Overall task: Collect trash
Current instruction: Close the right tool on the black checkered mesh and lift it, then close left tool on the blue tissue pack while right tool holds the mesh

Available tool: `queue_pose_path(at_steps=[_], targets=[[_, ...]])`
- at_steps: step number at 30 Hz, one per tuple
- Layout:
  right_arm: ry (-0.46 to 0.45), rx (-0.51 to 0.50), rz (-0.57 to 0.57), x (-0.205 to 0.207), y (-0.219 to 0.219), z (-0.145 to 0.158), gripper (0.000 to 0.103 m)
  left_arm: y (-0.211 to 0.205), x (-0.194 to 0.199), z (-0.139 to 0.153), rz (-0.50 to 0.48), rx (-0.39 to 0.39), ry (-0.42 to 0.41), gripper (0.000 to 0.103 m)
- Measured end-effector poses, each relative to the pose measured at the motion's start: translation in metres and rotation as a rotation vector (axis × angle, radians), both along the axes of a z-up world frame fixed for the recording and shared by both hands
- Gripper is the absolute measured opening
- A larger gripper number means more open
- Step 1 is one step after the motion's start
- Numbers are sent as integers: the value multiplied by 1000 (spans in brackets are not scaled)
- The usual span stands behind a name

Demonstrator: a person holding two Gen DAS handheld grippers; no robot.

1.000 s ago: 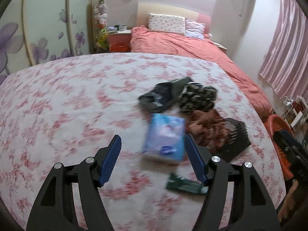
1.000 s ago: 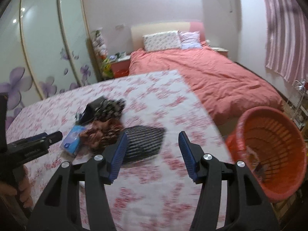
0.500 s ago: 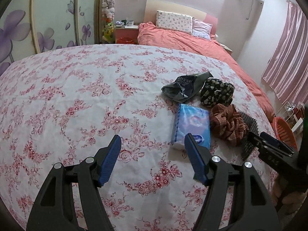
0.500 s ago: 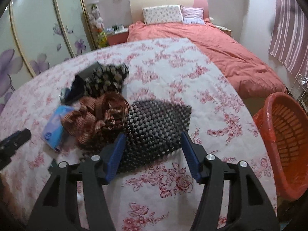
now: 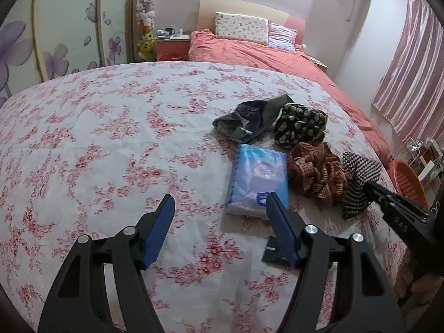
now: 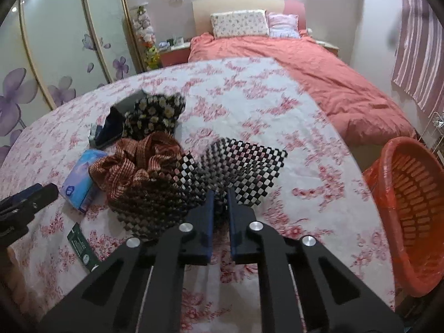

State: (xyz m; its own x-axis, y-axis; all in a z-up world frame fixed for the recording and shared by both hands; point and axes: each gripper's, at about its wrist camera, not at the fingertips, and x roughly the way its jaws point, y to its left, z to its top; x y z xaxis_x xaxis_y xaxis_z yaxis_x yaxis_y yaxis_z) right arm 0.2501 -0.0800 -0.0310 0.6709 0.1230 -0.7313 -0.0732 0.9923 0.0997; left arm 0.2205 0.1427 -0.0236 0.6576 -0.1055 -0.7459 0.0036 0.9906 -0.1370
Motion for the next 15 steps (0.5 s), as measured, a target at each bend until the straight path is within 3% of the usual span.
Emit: queue_pose_path(at_steps=[6, 15], targets=[[-78, 9, -56, -11, -23, 21, 7, -21, 8, -1, -48, 10, 7, 67], [-109, 27, -84, -17, -46, 31, 7, -40, 25, -10, -62, 63, 48, 67]])
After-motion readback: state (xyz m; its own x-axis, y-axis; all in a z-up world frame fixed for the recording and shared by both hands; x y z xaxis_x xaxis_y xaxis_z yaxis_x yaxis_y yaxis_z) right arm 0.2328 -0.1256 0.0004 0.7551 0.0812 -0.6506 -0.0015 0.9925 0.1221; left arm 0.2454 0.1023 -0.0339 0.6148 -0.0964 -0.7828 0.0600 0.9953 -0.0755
